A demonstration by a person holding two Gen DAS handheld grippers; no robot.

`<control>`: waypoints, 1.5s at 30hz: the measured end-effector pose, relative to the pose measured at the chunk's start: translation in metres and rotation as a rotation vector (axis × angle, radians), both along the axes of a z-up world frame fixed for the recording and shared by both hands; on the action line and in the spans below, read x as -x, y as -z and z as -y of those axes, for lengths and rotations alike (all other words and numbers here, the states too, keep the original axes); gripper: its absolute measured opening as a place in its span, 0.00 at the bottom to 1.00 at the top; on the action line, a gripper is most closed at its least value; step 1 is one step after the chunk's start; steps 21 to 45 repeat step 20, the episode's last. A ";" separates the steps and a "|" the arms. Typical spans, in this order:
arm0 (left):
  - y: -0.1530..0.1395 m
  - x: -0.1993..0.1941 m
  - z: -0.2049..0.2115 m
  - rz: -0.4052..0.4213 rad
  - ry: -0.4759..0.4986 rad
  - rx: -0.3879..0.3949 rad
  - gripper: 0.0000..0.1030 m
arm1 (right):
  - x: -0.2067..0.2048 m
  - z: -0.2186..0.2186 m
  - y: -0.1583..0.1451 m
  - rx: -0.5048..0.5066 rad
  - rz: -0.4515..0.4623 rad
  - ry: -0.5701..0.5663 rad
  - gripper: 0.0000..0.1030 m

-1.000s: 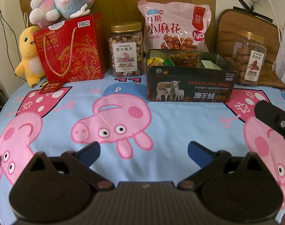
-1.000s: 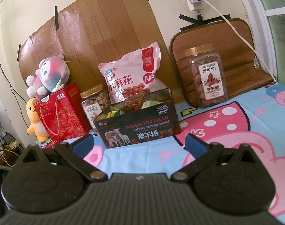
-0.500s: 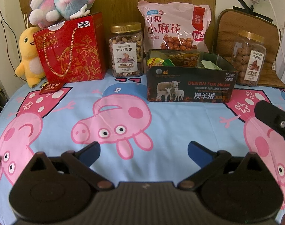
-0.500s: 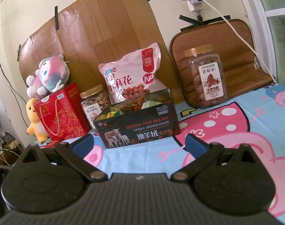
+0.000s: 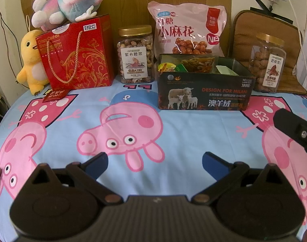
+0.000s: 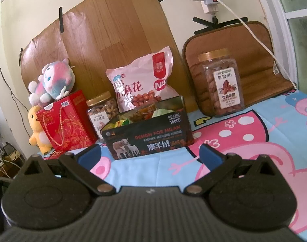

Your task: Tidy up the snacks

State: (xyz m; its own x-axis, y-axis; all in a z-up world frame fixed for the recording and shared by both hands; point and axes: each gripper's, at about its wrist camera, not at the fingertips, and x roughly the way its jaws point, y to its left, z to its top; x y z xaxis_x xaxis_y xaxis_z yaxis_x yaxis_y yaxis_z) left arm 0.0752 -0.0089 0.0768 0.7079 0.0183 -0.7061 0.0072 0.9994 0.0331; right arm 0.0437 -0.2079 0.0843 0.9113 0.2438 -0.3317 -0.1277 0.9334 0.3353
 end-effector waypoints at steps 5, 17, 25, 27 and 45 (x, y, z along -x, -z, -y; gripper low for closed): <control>0.000 0.000 0.000 -0.002 0.002 0.000 1.00 | 0.000 0.000 0.000 0.001 0.002 0.001 1.00; 0.002 -0.001 0.000 -0.008 0.040 0.042 1.00 | 0.000 -0.001 0.000 0.001 0.002 -0.005 1.00; -0.001 0.002 0.004 0.017 0.056 0.035 1.00 | 0.000 -0.001 0.000 0.008 0.006 -0.007 1.00; -0.001 0.002 0.004 0.017 0.056 0.035 1.00 | 0.000 -0.001 0.000 0.008 0.006 -0.007 1.00; -0.001 0.002 0.004 0.017 0.056 0.035 1.00 | 0.000 -0.001 0.000 0.008 0.006 -0.007 1.00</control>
